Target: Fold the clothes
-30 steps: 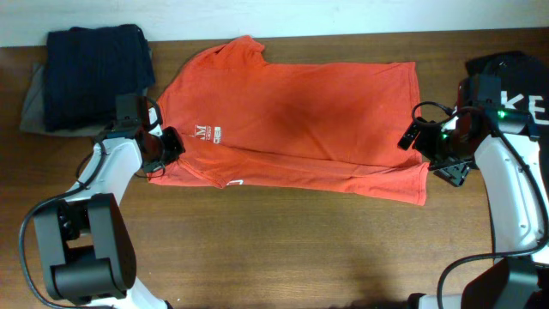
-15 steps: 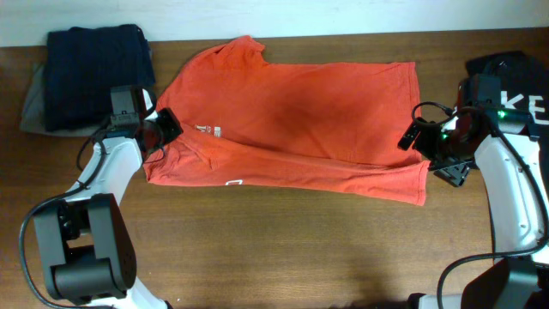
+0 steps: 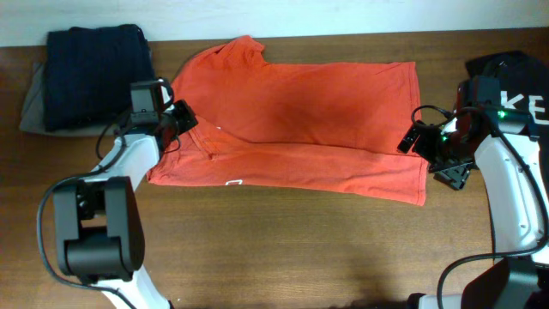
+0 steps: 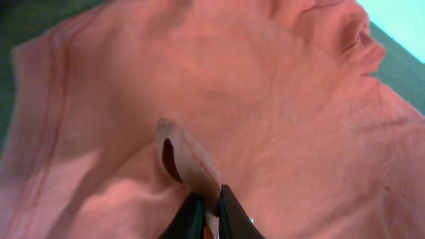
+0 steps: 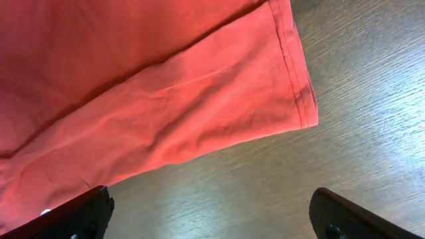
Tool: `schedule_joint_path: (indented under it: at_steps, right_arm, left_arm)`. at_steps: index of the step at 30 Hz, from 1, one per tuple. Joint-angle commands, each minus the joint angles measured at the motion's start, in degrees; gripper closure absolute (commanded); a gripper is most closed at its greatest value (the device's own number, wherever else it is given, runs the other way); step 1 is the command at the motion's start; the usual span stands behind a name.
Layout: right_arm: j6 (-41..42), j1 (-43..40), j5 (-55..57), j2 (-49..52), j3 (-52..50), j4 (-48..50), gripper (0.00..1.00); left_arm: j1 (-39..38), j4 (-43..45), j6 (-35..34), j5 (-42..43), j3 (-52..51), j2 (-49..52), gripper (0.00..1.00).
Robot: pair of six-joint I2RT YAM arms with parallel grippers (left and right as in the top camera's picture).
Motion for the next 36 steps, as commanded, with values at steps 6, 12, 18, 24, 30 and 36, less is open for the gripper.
schedule_joint_path:
  at_steps: [6,12,18,24,30,36]
  right_arm:
    - [-0.17,0.15,-0.76,-0.17,0.15,-0.94,0.01]
    - [-0.20,0.15,-0.76,-0.17,0.15,-0.98,0.01]
    - [-0.20,0.15,-0.74,-0.17,0.15,-1.60,0.01]
    - [-0.20,0.15,-0.72,-0.17,0.15,-0.72,0.01]
    - [-0.17,0.15,-0.72,-0.17,0.15,0.39,0.01]
    - [-0.20,0.15,-0.72,-0.17,0.15,1.44,0.01]
  left_arm:
    - [-0.15,5.25,1.36,-2.64,0.96,2.14,0.45]
    - [-0.15,4.87,1.88,-2.16,1.16,2.10,0.04]
    - [-0.20,-7.98,1.84,6.51,4.26,0.31,0.04]
    - [-0.22,-25.68,1.86,6.84,8.24,-3.63,0.06]
    - [-0.42,-37.48,1.70,7.63,8.61,-5.79,0.06]
    - [-3.96,-39.28,-2.32,8.33,7.63,-5.53,0.07]
